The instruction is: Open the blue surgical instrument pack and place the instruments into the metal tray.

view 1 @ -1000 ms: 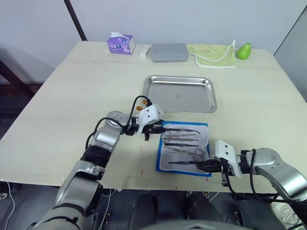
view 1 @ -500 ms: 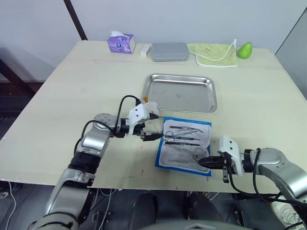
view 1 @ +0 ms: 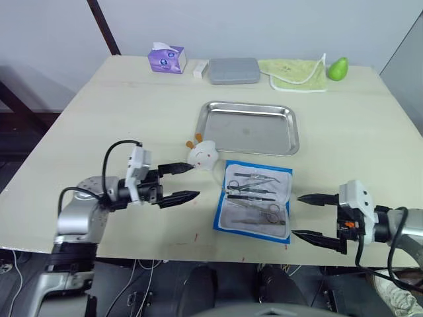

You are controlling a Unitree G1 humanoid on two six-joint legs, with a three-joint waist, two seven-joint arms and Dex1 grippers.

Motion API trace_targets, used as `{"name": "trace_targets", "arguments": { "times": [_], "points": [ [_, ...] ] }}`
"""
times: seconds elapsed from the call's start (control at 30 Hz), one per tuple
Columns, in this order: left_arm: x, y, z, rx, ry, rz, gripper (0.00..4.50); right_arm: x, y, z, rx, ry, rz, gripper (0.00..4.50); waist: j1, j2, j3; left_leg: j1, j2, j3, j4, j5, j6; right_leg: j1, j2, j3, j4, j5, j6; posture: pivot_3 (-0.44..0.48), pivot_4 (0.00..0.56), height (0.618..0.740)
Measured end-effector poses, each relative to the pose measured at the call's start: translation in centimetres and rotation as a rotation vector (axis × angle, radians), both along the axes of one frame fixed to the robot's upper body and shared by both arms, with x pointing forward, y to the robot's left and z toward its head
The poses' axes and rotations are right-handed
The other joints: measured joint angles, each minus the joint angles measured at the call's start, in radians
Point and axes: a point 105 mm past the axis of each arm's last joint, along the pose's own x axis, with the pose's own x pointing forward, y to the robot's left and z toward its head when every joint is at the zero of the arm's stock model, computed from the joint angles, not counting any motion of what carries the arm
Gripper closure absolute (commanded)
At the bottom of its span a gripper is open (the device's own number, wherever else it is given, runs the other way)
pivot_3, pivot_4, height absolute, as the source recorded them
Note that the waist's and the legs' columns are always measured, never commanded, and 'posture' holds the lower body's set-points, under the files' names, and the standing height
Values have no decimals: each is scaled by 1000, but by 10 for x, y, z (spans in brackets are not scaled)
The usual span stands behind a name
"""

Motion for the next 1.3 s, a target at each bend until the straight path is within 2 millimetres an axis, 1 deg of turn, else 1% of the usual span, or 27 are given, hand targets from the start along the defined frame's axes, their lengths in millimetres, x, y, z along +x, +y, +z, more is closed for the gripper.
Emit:
{"name": "trace_targets", "arguments": {
  "times": [0.1, 0.2, 0.33, 0.43, 0.53, 0.9, 1.03, 1.3],
  "points": [
    [-9, 16, 10, -27, -9, 13, 0, 9, 2, -4, -5, -47, 10, 76, -2, 0, 0, 0, 0, 0, 0, 0, 0, 0, -1, 0, 0, 0, 0, 0, 150, 740],
    [-18, 20, 9, -21, -4, 8, 0, 21, 8, -12, 9, -57, 24, 76, 3, 1, 2, 0, 0, 1, 0, 0, 0, 0, -1, 0, 0, 0, 0, 0, 150, 740],
    [-20, 20, 9, -20, -7, 5, 0, 30, 10, -17, 4, -72, 32, 76, 7, 1, 3, 0, 0, 1, 0, 0, 0, 0, -1, 0, 0, 0, 0, 0, 150, 740],
    [-23, 16, 13, -8, -34, -18, 0, 46, 12, -27, -9, -94, 34, 76, 5, 2, 5, 0, 0, 2, 0, 0, 0, -1, -1, 1, 0, 0, 0, 0, 150, 740],
    [-25, 11, 16, -1, -57, -33, 0, 56, 10, -33, -12, -103, 31, 76, 4, 3, 5, 0, 0, 2, 0, 0, 0, -1, -1, 1, 0, 0, 0, 0, 150, 740],
    [-24, 6, 14, -3, -56, -34, 0, 61, 15, -47, 6, -95, 53, 76, 5, 4, 6, 0, 0, 2, 0, 0, 0, -1, -1, 1, 0, 0, 0, 0, 150, 740],
    [-23, 4, 15, -6, -61, -35, 0, 61, 13, -52, 7, -94, 53, 76, 5, 4, 6, 0, 0, 2, 0, 0, 0, -1, -1, 1, 0, 0, 0, 0, 150, 740],
    [-22, -5, 15, -6, -60, -58, 0, 65, 10, -56, 4, -104, 54, 76, 4, 4, 6, 0, 0, 2, 0, 0, 0, -1, 0, 1, 0, 0, 0, 0, 150, 740]
  ]
}}
